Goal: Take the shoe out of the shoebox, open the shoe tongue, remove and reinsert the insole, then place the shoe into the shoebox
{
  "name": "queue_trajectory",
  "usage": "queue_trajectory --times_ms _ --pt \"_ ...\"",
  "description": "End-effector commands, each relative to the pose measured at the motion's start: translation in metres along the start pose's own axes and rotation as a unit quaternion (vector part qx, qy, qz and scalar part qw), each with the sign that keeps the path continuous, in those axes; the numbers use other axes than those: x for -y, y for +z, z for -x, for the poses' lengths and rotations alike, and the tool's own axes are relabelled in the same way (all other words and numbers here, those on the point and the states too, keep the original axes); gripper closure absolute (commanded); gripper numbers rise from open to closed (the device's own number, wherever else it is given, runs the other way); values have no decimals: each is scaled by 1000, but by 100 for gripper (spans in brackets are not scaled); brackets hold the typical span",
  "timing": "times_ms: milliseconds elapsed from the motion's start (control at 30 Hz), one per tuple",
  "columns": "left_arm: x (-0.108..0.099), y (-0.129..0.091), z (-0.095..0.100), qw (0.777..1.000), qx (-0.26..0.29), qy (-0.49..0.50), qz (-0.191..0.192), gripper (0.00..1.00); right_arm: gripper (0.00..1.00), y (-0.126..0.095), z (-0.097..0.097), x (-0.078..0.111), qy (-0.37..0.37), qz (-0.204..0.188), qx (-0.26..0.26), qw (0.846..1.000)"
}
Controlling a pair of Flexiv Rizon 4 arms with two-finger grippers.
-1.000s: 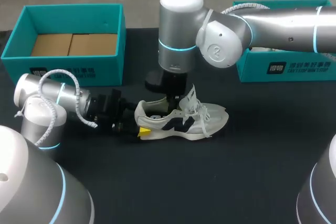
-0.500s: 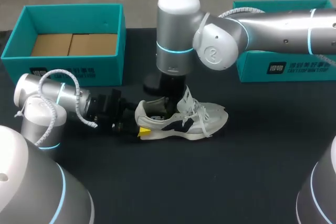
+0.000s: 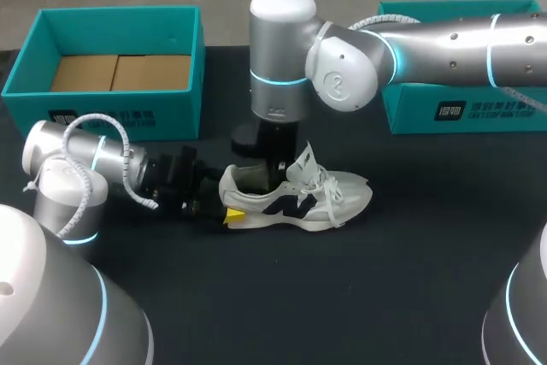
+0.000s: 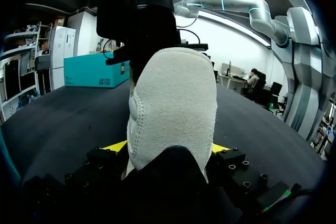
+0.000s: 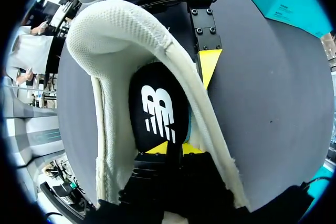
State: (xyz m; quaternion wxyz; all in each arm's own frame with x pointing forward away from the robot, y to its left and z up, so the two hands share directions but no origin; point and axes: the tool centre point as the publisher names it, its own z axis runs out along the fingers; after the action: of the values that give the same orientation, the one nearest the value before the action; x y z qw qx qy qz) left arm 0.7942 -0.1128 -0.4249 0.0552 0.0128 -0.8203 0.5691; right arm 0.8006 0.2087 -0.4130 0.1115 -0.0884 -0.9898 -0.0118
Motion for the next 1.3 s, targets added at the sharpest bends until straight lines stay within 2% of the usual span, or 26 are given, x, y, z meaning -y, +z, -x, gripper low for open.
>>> queue_trajectory --times_ms 33,367,467,833,1100,1300 --pt "-3 1 2 1000 1 -1 1 100 100 12 -3 3 4 3 -9 1000" --pt "-3 1 2 1000 1 -1 1 100 100 -20 1 16 2 57 -27 998" --pt "-3 1 2 1000 1 -1 1 100 100 -29 1 18 -1 63 -24 998" --pt "-3 1 2 1000 1 -1 1 100 100 -46 0 21 -5 91 -16 996" --pt "-3 1 2 1000 1 -1 1 100 100 -53 4 28 3 95 -10 995" --pt "-3 1 2 1000 1 -1 1 100 100 -63 2 14 -17 133 -11 991"
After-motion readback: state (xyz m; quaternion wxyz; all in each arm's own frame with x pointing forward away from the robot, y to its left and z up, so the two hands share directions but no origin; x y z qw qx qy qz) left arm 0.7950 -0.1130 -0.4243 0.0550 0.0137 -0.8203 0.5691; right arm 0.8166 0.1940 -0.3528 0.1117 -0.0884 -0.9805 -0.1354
